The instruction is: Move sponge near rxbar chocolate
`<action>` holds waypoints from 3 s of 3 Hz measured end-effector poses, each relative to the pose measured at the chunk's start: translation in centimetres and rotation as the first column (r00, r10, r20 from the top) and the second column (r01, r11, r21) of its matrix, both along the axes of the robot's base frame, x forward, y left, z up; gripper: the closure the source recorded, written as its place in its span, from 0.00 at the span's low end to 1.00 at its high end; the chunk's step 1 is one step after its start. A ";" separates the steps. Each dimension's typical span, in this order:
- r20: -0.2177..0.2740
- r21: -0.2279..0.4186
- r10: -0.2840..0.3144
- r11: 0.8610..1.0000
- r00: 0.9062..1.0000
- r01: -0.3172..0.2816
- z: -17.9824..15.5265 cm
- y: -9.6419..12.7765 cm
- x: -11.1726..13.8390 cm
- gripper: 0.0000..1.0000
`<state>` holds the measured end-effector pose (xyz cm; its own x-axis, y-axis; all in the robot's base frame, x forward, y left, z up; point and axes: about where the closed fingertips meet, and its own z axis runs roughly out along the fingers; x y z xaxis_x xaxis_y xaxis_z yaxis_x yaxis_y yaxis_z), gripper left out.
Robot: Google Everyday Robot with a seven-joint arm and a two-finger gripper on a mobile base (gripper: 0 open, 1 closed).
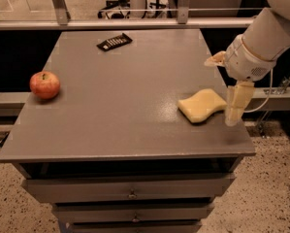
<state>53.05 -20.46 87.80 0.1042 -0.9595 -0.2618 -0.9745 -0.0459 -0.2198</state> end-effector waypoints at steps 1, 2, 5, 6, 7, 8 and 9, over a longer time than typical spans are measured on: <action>-0.032 0.022 0.061 0.998 0.998 -0.060 -2.6 1.4 1.8 0.04; -0.048 0.032 0.086 0.996 0.995 -0.085 -3.8 2.3 2.4 0.19; -0.020 0.064 0.045 0.997 0.999 -0.044 -0.7 3.0 3.9 0.89; -0.015 0.067 0.038 0.997 0.999 -0.037 -0.3 3.1 4.1 1.00; -0.015 0.067 0.039 0.997 0.999 -0.038 -0.3 3.1 4.1 1.00; -0.004 0.077 0.019 0.997 1.000 -0.018 -0.5 3.3 4.7 1.00; 0.044 0.090 -0.053 0.995 0.998 0.048 -0.5 3.6 8.4 1.00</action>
Offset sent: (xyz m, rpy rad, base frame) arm 0.0304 0.0311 -0.0514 0.0414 0.0683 0.1147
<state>61.43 -16.83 87.29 0.0701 -0.9371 -0.3420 -0.9638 0.0248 -0.2654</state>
